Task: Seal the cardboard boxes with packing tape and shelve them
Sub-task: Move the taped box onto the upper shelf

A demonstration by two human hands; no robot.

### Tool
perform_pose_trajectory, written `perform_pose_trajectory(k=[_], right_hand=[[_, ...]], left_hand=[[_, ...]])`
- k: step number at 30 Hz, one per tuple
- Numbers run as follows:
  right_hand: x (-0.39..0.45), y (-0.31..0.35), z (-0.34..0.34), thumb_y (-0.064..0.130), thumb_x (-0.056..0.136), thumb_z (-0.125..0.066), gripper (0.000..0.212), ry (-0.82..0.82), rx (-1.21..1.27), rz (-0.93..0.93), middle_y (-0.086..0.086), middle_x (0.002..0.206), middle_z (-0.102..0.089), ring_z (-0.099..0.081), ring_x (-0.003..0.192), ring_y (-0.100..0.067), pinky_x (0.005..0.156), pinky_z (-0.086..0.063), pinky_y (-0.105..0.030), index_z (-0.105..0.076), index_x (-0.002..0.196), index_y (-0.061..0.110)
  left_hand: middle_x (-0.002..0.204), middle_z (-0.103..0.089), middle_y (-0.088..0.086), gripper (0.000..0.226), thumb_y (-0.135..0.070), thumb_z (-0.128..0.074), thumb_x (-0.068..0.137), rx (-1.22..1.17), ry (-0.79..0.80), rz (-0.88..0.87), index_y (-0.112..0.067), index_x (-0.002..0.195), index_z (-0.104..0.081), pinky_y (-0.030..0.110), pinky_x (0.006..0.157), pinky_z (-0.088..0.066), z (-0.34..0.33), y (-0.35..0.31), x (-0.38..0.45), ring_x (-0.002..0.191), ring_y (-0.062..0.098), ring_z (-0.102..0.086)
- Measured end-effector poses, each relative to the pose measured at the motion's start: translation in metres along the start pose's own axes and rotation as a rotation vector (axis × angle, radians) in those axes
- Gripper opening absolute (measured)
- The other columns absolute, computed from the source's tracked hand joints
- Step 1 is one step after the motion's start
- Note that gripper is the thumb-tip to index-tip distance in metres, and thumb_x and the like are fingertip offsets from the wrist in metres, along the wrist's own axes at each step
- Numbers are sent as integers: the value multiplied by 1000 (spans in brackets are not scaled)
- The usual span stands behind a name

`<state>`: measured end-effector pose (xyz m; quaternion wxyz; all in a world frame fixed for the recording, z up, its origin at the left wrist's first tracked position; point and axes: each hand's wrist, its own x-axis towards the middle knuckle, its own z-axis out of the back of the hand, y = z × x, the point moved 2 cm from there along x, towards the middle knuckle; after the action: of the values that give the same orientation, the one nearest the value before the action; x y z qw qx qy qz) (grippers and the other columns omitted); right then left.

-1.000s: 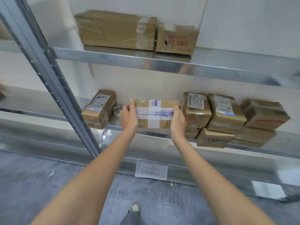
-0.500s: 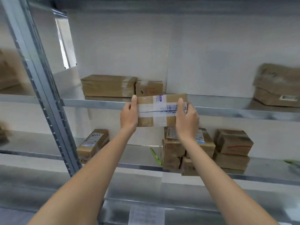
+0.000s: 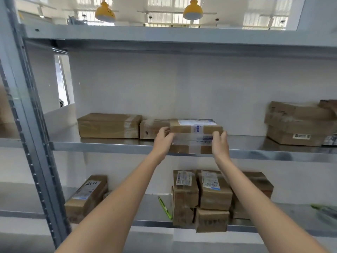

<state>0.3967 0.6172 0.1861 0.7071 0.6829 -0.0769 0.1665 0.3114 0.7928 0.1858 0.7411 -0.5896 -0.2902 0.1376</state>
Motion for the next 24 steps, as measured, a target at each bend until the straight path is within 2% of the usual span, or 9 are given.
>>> perform_pose_trajectory(k=[3,5,7,12,15,17,20,22,24], right_hand=[[11,-8,-3,26,102,-37,23,85,-46,-43,0,108,-54,-52,94,-14,78,-39,-31,-39,123,18],[20,-9,-8,27,102,-39,31,115,-76,-70,-2,115,-53,-50,102,-18,82,-38,-33,-37,130,16],[31,-11,-13,27,101,-39,35,110,-103,-84,-3,118,-51,-48,104,-20,84,-38,-33,-34,134,15],[50,-22,-18,29,101,-40,42,62,-117,-106,-6,125,-53,-48,104,-21,89,-40,-33,-32,140,16],[56,-28,-22,30,102,-40,43,75,-148,-97,-7,127,-54,-49,105,-23,88,-39,-31,-31,141,15],[59,-30,-26,31,103,-39,44,99,-176,-93,-9,131,-53,-51,113,-27,89,-39,-30,-30,142,14],[61,-30,-29,31,104,-39,49,117,-201,-101,-11,137,-52,-50,122,-31,92,-39,-32,-24,147,13],[58,-31,-30,30,103,-42,58,61,-187,-98,-12,141,-49,-48,128,-31,100,-39,-34,-16,152,12],[44,-33,-27,28,102,-45,61,-81,-171,-33,-10,146,-43,-43,133,-28,108,-35,-38,-16,152,12]], left_hand=[[138,-49,8,42,-18,-45,102,123,-28,-64,-10,143,-43,35,104,-43,-4,7,8,122,22,-50],[136,-46,12,40,-19,-47,102,171,-117,-72,-7,140,-45,36,106,-42,-5,10,16,119,23,-51],[132,-48,13,36,-19,-51,101,173,-177,-57,-6,134,-48,34,102,-44,-6,12,22,113,22,-52],[121,-59,10,24,-18,-54,99,255,-171,-49,-6,120,-54,28,91,-43,-8,14,38,108,20,-53],[127,-58,12,28,-12,-51,100,271,-148,-34,-4,127,-52,26,92,-40,-11,15,43,113,22,-53],[131,-57,12,34,-8,-49,99,293,-115,-35,-4,133,-50,28,98,-40,-12,16,44,121,26,-53],[132,-51,14,44,1,-43,97,363,-80,-41,-7,140,-47,32,104,-42,-12,24,46,119,30,-53],[135,-47,12,48,2,-41,97,326,-87,-9,-9,144,-43,34,106,-41,-9,30,43,119,28,-52],[135,-51,8,44,-1,-41,98,216,-152,-39,-10,141,-46,34,106,-42,-5,36,34,121,23,-52]])
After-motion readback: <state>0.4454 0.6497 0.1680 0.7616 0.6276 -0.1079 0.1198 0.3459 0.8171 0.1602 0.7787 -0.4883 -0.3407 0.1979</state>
